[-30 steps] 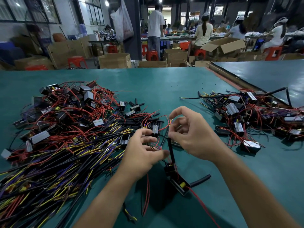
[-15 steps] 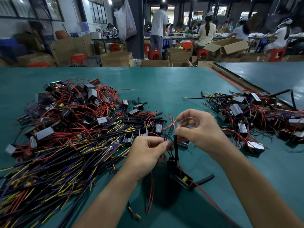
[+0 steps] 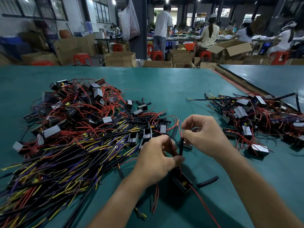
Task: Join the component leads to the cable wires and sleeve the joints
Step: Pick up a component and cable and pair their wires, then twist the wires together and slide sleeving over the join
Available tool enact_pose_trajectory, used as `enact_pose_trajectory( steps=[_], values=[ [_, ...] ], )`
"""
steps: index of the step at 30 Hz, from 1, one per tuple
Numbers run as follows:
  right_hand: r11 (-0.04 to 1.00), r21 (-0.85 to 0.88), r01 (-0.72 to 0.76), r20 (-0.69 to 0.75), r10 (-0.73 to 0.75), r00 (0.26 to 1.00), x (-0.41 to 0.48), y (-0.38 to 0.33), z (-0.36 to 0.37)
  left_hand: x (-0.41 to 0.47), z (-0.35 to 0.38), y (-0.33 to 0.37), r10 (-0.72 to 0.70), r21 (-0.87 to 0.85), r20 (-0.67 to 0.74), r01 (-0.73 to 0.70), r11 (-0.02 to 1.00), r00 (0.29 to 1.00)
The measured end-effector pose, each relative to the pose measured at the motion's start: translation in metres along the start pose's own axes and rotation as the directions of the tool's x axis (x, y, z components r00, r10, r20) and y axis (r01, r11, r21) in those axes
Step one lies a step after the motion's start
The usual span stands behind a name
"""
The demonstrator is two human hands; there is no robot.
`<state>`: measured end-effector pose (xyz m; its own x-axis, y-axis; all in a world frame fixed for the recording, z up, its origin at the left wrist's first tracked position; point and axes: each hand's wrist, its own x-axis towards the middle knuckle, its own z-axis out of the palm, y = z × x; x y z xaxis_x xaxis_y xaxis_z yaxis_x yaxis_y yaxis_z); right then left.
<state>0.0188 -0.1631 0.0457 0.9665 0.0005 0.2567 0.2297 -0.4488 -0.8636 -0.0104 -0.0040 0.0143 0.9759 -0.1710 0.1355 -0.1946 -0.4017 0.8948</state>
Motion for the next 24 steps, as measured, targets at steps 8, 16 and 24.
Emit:
enact_pose_trajectory(
  steps=[8,16,24],
  values=[
    [0.973,0.104,0.207,-0.101,-0.197,0.975,-0.008,-0.020,0.003,0.000,0.002,-0.006,0.067,0.180,-0.041,-0.059,0.982,0.997],
    [0.889,-0.324,0.322,0.492,-0.133,0.860,0.059,-0.101,0.066,-0.001,0.005,-0.007,0.151,0.241,-0.075,-0.129,0.962,0.986],
    [0.503,-0.781,0.371,0.555,0.287,0.781,0.134,-0.057,0.121,-0.004,0.001,-0.008,0.184,0.237,-0.087,-0.160,0.958,0.979]
  ],
)
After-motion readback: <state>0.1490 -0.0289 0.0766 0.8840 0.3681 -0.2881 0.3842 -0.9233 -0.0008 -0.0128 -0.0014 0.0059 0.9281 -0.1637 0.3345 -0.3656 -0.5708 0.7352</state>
